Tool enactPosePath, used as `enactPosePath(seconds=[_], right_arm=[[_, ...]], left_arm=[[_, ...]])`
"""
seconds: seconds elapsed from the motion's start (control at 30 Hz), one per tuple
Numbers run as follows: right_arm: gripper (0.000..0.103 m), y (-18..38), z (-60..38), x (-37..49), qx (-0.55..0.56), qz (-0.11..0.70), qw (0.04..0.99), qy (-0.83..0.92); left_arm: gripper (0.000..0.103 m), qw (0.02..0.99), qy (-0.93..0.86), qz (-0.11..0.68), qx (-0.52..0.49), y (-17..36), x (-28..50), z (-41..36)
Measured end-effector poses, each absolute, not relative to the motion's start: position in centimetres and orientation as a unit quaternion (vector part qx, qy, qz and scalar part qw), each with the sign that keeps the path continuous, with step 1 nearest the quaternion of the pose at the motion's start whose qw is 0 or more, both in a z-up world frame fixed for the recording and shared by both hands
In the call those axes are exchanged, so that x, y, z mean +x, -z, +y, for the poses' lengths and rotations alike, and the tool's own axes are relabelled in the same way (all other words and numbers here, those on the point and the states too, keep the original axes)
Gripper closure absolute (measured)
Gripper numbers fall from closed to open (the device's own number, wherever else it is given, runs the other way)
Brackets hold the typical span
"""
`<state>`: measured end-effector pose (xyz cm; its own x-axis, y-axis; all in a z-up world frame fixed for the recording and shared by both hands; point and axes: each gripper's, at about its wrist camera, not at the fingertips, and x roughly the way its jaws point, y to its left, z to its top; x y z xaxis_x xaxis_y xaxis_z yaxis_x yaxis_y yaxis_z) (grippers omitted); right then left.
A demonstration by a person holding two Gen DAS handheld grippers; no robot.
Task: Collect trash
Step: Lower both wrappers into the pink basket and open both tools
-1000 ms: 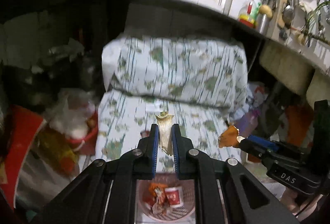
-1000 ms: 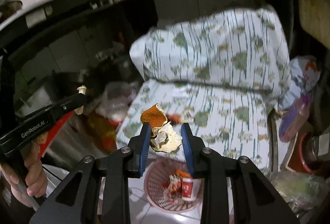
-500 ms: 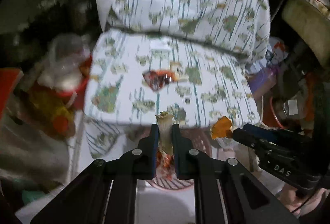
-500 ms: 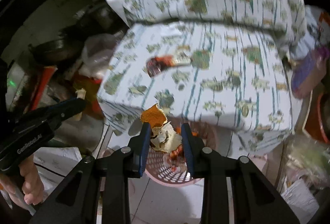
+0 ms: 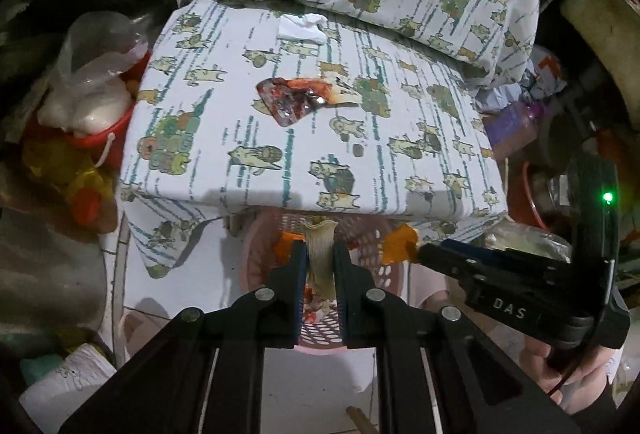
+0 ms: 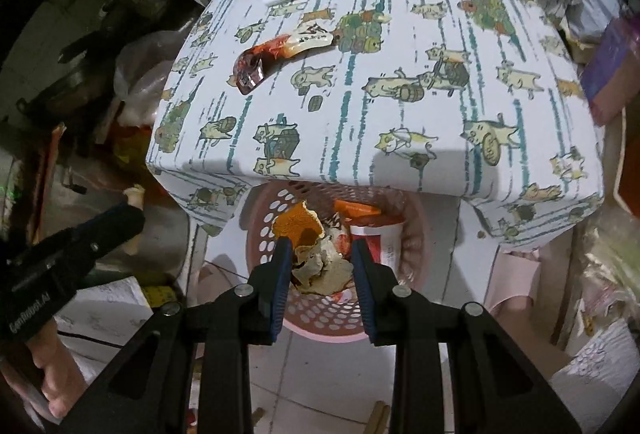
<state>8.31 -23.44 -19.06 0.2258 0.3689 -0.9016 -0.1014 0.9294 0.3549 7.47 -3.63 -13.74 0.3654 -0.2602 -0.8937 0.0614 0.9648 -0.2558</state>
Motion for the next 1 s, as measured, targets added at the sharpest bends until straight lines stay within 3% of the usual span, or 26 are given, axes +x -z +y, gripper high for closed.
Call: enactPosePath(seconds=[0.43,0.6,1.0], right_arm=[[0.072,19.2,-24.7,9.1,0.158,0.609,0.763,-0.149],[0.07,19.4,-25.3,9.4,0.184,0.612,0.755,-0.145],[0.06,17.9,-25.1,9.0,0.169,0.589,0.777,-0.145]], left_arm=[[0.087,0.803,0.102,0.579,-0.097,14.9,8.2,-3.7],[0.06,0.813,0.077,0.569,-0.094,14.5,8.2,-2.8],[0.05,0.847,0.043,0.521,-0.096,11.6,8.1,-0.2]])
